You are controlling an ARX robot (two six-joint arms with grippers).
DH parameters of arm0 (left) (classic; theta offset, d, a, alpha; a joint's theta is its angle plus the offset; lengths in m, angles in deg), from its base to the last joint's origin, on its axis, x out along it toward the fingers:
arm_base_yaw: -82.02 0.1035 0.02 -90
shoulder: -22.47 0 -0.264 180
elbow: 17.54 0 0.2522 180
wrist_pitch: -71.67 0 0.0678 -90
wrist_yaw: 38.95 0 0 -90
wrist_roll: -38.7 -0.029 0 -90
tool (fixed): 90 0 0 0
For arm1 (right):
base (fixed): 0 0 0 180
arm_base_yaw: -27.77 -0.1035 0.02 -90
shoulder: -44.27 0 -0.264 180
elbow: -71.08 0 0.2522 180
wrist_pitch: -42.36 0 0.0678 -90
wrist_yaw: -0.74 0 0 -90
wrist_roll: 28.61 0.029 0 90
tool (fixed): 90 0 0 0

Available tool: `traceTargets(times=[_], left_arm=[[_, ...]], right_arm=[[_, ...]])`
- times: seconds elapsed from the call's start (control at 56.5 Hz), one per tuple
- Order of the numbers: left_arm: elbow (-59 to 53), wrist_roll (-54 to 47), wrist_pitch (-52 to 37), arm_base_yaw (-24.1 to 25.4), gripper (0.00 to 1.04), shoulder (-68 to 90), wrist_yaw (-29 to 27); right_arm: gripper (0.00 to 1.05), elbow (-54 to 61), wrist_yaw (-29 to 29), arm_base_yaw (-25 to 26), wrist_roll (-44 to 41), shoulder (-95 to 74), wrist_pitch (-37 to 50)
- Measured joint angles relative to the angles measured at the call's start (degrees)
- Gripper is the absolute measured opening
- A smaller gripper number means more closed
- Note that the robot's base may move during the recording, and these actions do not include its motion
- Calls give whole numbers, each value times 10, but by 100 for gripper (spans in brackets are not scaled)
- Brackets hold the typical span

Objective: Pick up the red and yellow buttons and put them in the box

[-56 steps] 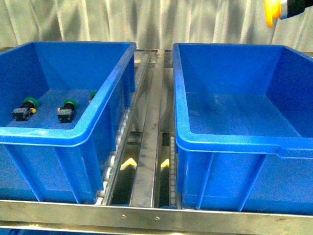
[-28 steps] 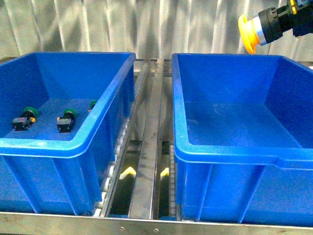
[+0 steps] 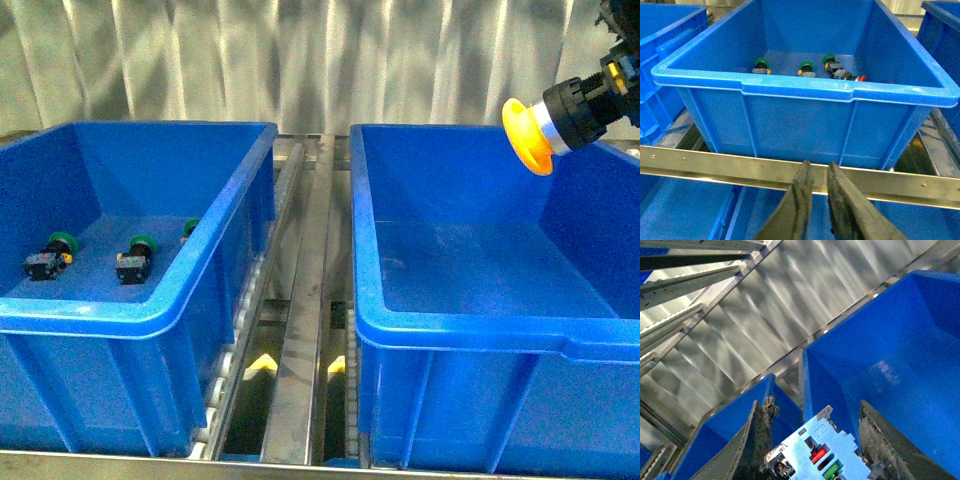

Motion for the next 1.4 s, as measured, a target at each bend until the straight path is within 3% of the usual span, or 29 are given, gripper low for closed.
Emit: traceTargets(times=[0.407, 0.496, 0.956, 1.399], left_arm=[[0, 0, 0, 0, 87, 0, 0], [0, -1, 0, 0, 99, 0, 0], [0, -1, 0, 0, 97, 0, 0], [0, -1, -2, 0, 97, 0, 0]], right_arm=[[42, 14, -20, -16, -25, 18, -9], [42, 24, -19, -12, -7, 32, -30], [42, 46, -12, 17, 26, 81, -57], [42, 74, 5, 96, 45, 114, -94]])
